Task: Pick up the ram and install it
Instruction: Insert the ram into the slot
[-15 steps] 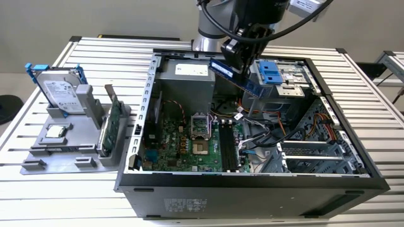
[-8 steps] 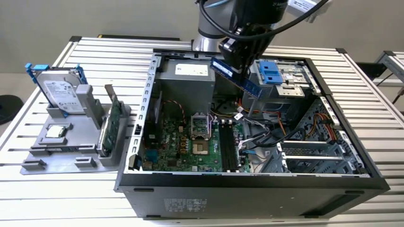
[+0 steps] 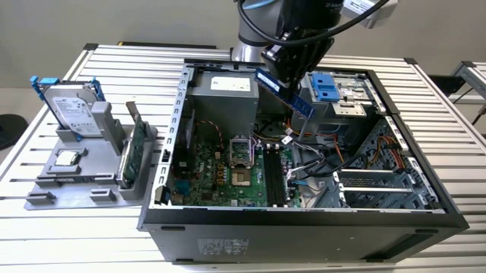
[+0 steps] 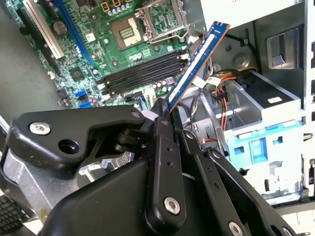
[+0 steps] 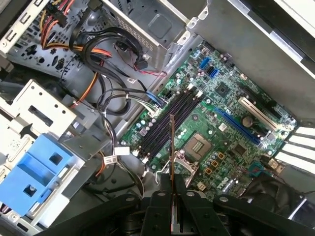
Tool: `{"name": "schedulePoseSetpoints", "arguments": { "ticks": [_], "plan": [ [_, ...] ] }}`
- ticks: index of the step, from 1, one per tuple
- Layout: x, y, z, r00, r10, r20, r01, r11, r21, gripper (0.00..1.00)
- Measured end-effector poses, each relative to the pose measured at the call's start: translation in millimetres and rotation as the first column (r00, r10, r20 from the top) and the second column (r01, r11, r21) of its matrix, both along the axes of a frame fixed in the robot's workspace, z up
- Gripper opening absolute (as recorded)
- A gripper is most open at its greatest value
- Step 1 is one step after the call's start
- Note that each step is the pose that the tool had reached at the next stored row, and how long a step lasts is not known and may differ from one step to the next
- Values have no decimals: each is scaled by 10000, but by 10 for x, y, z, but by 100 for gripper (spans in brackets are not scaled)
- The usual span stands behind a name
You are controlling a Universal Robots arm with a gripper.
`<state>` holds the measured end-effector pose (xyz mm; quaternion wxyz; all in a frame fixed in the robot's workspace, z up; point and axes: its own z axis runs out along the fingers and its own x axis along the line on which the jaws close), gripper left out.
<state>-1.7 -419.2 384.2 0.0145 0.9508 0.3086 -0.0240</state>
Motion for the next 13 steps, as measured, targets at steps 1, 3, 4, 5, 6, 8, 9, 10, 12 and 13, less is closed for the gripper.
{"name": "schedulePoseSetpoints", "arguments": {
  "ticks": [1, 3, 4, 5, 6, 8, 9, 10, 12, 13],
  "plan": [
    [0, 0, 0, 10000, -82, 0, 82, 10000, 0, 0],
    [0, 0, 0, 9997, -255, 0, 255, 9997, 0, 0],
    [0, 0, 0, 9994, -340, 0, 340, 9994, 0, 0],
    [0, 0, 0, 9991, -430, 0, 430, 9991, 0, 0],
    [0, 0, 0, 9987, -513, 0, 513, 9987, 0, 0],
    [0, 0, 0, 9977, -672, 0, 672, 9977, 0, 0],
    [0, 0, 0, 9972, -753, 0, 753, 9972, 0, 0],
    [0, 0, 0, 9964, -842, 0, 842, 9964, 0, 0],
    [0, 0, -1, 9950, -999, 0, 999, 9950, 0, 0],
    [0, 0, 0, 9942, -1076, 0, 1076, 9942, 0, 0]
  ]
}}
